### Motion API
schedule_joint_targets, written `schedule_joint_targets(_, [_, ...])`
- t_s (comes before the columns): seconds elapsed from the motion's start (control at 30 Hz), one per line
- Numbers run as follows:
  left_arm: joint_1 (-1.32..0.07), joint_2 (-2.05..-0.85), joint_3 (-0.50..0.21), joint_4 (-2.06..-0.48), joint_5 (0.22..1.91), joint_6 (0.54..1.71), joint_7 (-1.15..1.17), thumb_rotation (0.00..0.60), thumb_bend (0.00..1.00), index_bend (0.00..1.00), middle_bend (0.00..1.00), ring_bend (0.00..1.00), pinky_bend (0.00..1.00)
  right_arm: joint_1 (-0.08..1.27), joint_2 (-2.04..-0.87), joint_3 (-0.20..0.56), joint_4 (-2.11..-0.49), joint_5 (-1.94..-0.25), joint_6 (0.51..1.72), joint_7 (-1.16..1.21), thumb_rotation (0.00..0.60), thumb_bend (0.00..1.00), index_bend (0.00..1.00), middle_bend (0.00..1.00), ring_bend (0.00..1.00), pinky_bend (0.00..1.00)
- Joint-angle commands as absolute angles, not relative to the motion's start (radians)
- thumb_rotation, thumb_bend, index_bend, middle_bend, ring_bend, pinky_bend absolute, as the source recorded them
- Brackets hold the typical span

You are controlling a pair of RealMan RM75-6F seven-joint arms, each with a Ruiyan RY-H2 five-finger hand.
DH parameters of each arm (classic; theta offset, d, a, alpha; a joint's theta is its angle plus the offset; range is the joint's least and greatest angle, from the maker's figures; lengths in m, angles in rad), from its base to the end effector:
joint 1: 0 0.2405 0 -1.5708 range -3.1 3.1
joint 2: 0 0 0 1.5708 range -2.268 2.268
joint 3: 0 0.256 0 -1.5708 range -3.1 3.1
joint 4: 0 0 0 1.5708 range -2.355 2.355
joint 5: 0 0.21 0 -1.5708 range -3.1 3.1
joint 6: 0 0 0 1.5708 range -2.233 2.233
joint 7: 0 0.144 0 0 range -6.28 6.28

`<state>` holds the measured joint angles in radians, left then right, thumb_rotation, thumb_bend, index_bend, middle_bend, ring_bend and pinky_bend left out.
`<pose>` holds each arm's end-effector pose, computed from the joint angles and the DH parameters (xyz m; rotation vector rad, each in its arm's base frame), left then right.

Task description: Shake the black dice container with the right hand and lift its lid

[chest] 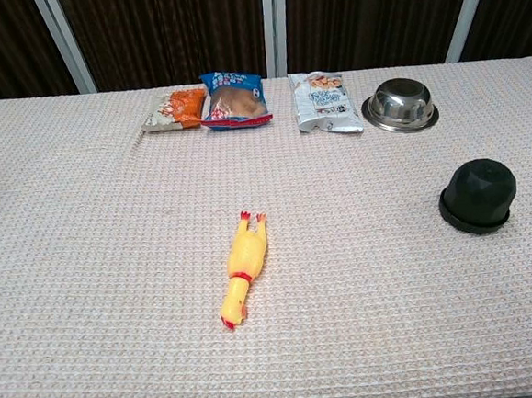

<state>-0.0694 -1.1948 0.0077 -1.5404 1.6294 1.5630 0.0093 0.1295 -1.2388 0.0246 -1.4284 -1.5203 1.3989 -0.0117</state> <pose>-0.3036 0.1636 0.1362 -1.4752 -0.8433 -0.9730 -0.3324 -0.1919 0.1219 1.5020 -0.8898 0.8186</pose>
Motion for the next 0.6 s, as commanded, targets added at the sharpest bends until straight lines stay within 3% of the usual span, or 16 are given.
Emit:
schedule_joint_targets(0.03, [-0.07, -1.195, 0.008, -1.541, 1.63, 1.562, 0.009, 0.6, 0.09, 0.13, 0.11, 0.03, 0.17, 0.13, -1.239, 0.024, -1.428, -1.521, 1.399, -0.011, 0.6, 0.02, 0.0, 0.01, 0.0, 0.0])
schedule_joint_targets(0.33, [-0.074, -1.189, 0.004, -1.551, 1.629, 1.559, 0.012, 0.6, 0.09, 0.13, 0.11, 0.03, 0.17, 0.135, -1.244, 0.027, -1.425, -1.508, 1.38, 0.0, 0.6, 0.02, 0.0, 0.01, 0.0, 0.0])
schedule_joint_targets(0.6, [-0.073, -1.174, 0.01, -1.567, 1.633, 1.558, 0.017, 0.6, 0.09, 0.13, 0.11, 0.03, 0.17, 0.171, -1.266, 0.025, -1.415, -1.487, 1.292, 0.056, 0.6, 0.02, 0.0, 0.02, 0.0, 0.0])
